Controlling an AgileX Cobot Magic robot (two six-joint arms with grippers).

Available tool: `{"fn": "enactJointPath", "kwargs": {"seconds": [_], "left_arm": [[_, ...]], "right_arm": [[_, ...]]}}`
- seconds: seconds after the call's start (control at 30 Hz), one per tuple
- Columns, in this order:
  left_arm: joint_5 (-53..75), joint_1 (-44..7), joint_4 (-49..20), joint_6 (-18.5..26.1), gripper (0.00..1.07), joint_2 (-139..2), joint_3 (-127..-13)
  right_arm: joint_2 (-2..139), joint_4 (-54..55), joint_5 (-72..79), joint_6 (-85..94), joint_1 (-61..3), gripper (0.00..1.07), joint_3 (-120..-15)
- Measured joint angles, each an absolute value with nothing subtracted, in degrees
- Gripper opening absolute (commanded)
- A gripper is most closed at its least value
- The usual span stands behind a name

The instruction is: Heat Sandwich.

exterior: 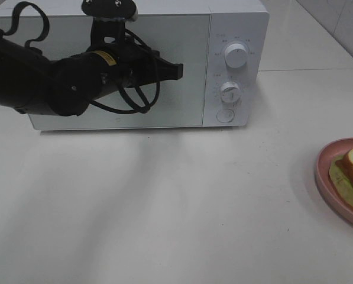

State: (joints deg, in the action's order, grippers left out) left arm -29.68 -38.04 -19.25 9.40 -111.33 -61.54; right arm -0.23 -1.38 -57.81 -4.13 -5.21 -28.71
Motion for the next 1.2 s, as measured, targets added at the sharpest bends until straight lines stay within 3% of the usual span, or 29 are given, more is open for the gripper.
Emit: {"fn": "enactJointPath", "kwargs": {"seconds": [0.17,0.47,0.57,0.6,0.63,0.67,0.73,0.9,1.2], "left_arm": [[-29.91,-38.04,-20.57,9.4,0.0,-108.12,-57.81],[-18.22,-38.1,-20.57,9.4,0.0,-100.32,-51.39],[-12.09,-38.1,-20.51,9.4,0.26,-98.49,-51.05],[-12.09,-38.1,-20.51,9.4,0.26,-98.49,-51.05],[-10.2,-38.1,-20.4,9.4,0.56,-98.09,-51.05],[-8.77,-38.1,-20.34,9.4,0.74,-97.8,-51.05],[-4.47,-38.1,-20.34,9.4,1.01,-96.94,-51.05],[1.55,-38.1,-20.34,9.4,0.99,-96.31,-51.05],[24.18,-38.1,-17.65,9.4,0.99,-92.76,-51.05]], "right_arm": [[-0.23,-1.38,-57.81,-4.13,-5.21,0.7,-28.71],[-0.23,-1.38,-57.81,-4.13,-5.21,0.69,-28.71],[-0.23,-1.38,-57.81,-4.13,-5.21,0.69,-28.71],[-0.23,-1.38,-57.81,-4.13,-5.21,0.69,-28.71],[-0.23,-1.38,-57.81,-4.13,-5.21,0.69,-28.71],[-0.23,-1.38,-57.81,-4.13,-5.21,0.69,-28.71],[-0.23,-1.38,-57.81,-4.13,-5.21,0.69,-28.71],[-0.23,-1.38,-57.81,-4.13,-5.21,0.69,-28.71],[-0.23,-1.38,-57.81,-4.13,-5.21,0.69,-28.71]]}}
